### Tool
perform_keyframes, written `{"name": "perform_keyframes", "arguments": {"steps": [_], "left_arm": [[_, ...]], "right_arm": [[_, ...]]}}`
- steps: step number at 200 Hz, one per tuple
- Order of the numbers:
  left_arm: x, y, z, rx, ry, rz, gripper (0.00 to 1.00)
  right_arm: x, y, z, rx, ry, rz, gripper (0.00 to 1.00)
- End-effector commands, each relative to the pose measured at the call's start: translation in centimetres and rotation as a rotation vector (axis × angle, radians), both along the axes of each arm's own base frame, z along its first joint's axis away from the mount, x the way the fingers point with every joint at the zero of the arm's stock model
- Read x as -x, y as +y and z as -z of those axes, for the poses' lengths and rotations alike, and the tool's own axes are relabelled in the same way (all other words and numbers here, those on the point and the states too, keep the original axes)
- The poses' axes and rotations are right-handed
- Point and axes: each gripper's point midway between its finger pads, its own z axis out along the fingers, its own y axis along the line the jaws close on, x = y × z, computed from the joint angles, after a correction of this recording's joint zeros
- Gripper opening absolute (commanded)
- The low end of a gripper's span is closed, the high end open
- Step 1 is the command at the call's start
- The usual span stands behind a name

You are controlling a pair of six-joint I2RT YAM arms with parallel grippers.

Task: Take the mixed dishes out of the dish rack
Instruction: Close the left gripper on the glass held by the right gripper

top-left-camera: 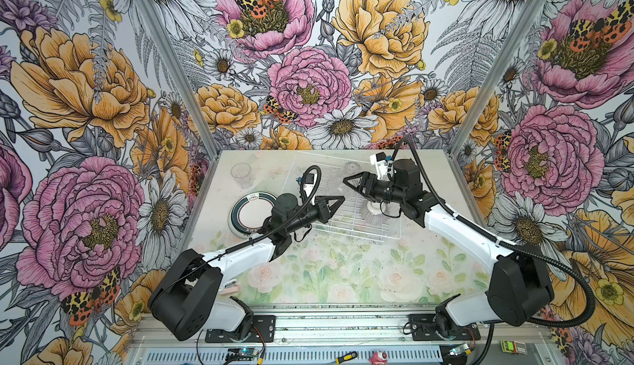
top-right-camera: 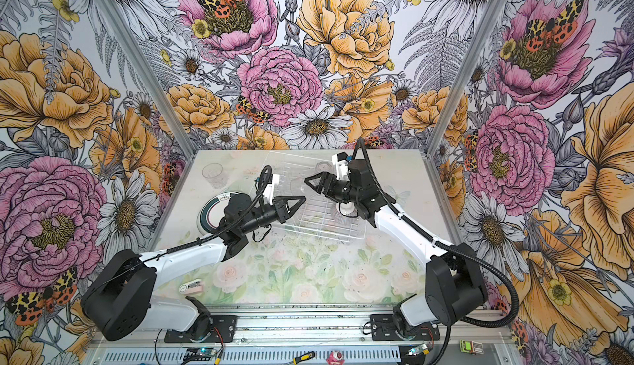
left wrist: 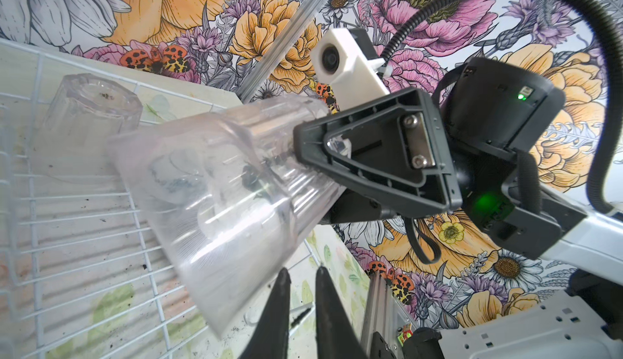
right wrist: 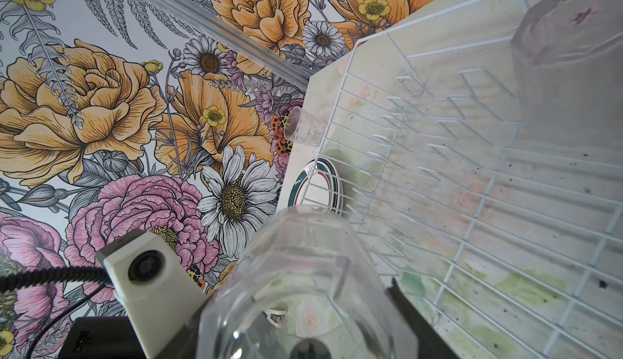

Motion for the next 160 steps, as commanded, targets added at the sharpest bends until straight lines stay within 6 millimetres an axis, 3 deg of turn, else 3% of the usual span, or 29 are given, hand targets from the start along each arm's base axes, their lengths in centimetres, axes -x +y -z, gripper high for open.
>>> {"name": "perform_keyframes", "arguments": {"steps": [1,36,128,160], "left_arm": [[-0.19,-0.9,-2.66,0.064,-0.06,0.032,0.27],[-0.44,-1.46,-3.2,0.098,-0.061,0.059,0.14],[-0.74,-1.43,-2.9,0.097,-0.043,0.052,0.14],[-0.92,-1.16,-2.74,0.093,-0.035,0.043,0.19]], "right_arm": [[1.07,0.72,-2.62,-0.057,-0.064,-0.045,0.53],[1.2,0.91,-2.18,-0.057,-0.055,-0.055,0.53],[1.12,0.65,-2.35,-0.054,-0.064,-0.048,0.53],[1.09,0.39,-2.56,-0.056,-0.068,-0.042,0.53]]}}
